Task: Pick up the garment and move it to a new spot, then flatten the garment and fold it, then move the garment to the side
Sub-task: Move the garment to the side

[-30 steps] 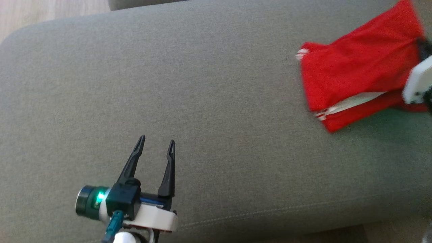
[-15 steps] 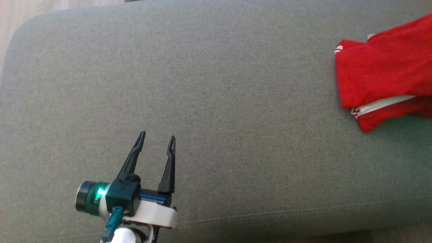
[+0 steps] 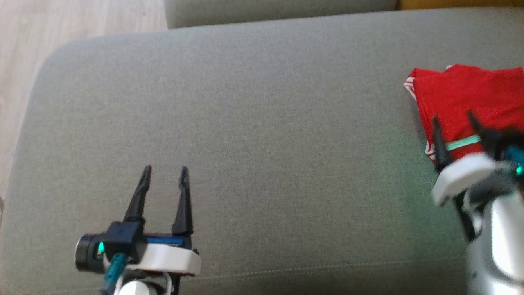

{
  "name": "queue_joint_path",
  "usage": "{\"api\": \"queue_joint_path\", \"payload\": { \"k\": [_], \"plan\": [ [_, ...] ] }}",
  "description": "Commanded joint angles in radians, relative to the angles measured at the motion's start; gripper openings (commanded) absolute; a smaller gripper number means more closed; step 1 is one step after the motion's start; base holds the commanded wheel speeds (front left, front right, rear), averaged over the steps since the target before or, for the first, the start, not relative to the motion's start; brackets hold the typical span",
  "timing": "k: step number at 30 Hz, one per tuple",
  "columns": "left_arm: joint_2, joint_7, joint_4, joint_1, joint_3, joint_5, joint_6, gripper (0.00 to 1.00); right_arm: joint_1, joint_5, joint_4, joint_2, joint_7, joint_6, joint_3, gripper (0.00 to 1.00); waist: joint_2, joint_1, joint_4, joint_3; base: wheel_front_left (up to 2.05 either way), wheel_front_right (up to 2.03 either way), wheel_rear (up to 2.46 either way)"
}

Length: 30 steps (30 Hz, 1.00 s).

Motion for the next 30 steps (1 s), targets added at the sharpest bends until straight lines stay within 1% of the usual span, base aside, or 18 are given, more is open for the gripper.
{"api": "queue_joint_path", "payload": {
  "k": [1,3,5,8,9,13,15,20,22,24,30],
  "plan": [
    [-0.007,-0.012,-0.047,-0.010,0.048,-0.022,0.012,1.00,0.025,0.091,-0.045,0.003,-0.072,0.000,0.061,1.00,-0.0001,0.0001,0.006,-0.025,0.00,0.00,0.00],
    [-0.008,-0.012,-0.052,-0.003,0.056,-0.040,0.013,1.00,0.080,0.172,-0.042,0.003,-0.151,0.000,0.116,1.00,-0.0001,0.0001,0.008,-0.045,0.00,0.00,0.00],
    [-0.008,-0.012,-0.056,0.009,0.062,-0.050,0.014,1.00,0.131,0.234,-0.037,0.003,-0.214,0.000,0.145,1.00,-0.0001,0.0001,0.011,-0.069,0.00,0.00,0.00],
    [-0.009,-0.012,-0.066,0.031,0.078,-0.057,0.016,1.00,0.201,0.284,-0.052,0.003,-0.251,0.000,0.185,1.00,-0.0001,0.0001,0.010,-0.103,0.00,0.00,0.00],
    [-0.009,-0.012,-0.069,0.039,0.083,-0.057,0.018,1.00,0.223,0.282,-0.066,0.003,-0.254,0.000,0.200,1.00,-0.0001,0.0001,0.008,-0.109,0.00,0.00,0.00],
    [-0.009,-0.012,-0.081,0.064,0.098,-0.052,0.016,1.00,0.296,0.284,-0.198,0.004,-0.256,0.000,0.244,1.00,-0.0001,0.0001,0.004,-0.129,0.00,0.00,0.00],
    [-0.009,-0.012,-0.083,0.074,0.100,-0.042,0.010,1.00,0.335,0.285,-0.237,0.004,-0.256,0.000,0.256,1.00,-0.0001,0.0001,0.003,-0.137,0.00,0.00,0.00],
    [-0.009,-0.012,-0.081,0.089,0.103,-0.026,-0.005,1.00,0.382,0.287,-0.273,0.004,-0.257,0.000,0.253,1.00,-0.0001,0.0001,0.005,-0.148,0.00,0.00,0.00],
    [-0.009,-0.012,-0.073,0.098,0.098,-0.027,-0.024,1.00,0.395,0.292,-0.285,0.004,-0.257,0.000,0.251,1.00,-0.0001,0.0001,0.006,-0.153,0.00,0.00,0.00],
    [-0.009,-0.012,-0.063,0.107,0.099,-0.029,-0.033,1.00,0.407,0.298,-0.286,0.004,-0.257,0.000,0.248,1.00,-0.0001,0.0001,0.007,-0.157,0.00,0.00,0.00],
    [-0.010,-0.012,-0.022,0.124,0.107,-0.041,-0.047,1.00,0.413,0.315,-0.287,0.004,-0.257,0.000,0.242,1.00,-0.0001,0.0001,0.010,-0.164,0.00,0.00,0.00]
  ]
}}
